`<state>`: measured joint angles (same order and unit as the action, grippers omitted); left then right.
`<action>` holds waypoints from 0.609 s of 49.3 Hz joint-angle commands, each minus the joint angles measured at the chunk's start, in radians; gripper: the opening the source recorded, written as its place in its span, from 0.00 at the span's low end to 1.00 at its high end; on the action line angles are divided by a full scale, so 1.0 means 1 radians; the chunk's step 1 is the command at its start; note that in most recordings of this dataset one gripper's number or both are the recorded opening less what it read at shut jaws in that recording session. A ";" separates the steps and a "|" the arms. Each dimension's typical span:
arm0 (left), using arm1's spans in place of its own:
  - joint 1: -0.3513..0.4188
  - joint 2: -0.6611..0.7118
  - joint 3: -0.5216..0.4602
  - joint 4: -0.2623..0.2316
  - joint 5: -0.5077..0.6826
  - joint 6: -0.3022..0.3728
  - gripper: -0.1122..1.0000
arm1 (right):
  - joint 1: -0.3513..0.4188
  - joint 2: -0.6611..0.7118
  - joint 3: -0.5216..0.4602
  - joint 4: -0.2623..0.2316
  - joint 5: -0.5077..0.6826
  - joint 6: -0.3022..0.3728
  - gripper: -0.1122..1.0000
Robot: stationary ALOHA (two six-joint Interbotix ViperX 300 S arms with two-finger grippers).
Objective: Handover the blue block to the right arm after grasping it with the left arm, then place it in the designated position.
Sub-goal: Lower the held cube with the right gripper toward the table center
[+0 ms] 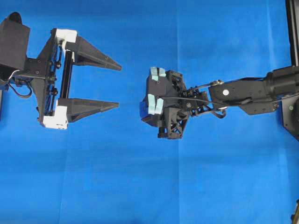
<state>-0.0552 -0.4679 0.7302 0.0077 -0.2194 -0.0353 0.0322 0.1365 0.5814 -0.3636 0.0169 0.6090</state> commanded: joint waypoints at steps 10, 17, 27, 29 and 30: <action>0.000 -0.006 -0.023 0.002 -0.005 0.002 0.94 | -0.015 0.064 -0.021 0.017 -0.121 0.002 0.48; 0.000 -0.006 -0.025 0.002 -0.005 0.002 0.94 | -0.021 0.107 -0.023 0.049 -0.161 0.002 0.48; 0.000 -0.006 -0.025 0.002 -0.005 0.002 0.94 | -0.021 0.124 -0.021 0.052 -0.175 0.002 0.48; 0.000 -0.005 -0.025 0.002 -0.005 0.003 0.94 | -0.021 0.129 -0.023 0.052 -0.175 0.002 0.48; 0.000 -0.006 -0.025 0.002 -0.005 0.003 0.94 | -0.021 0.130 -0.021 0.052 -0.175 0.000 0.48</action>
<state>-0.0552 -0.4679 0.7302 0.0077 -0.2178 -0.0337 0.0107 0.2746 0.5768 -0.3145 -0.1503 0.6090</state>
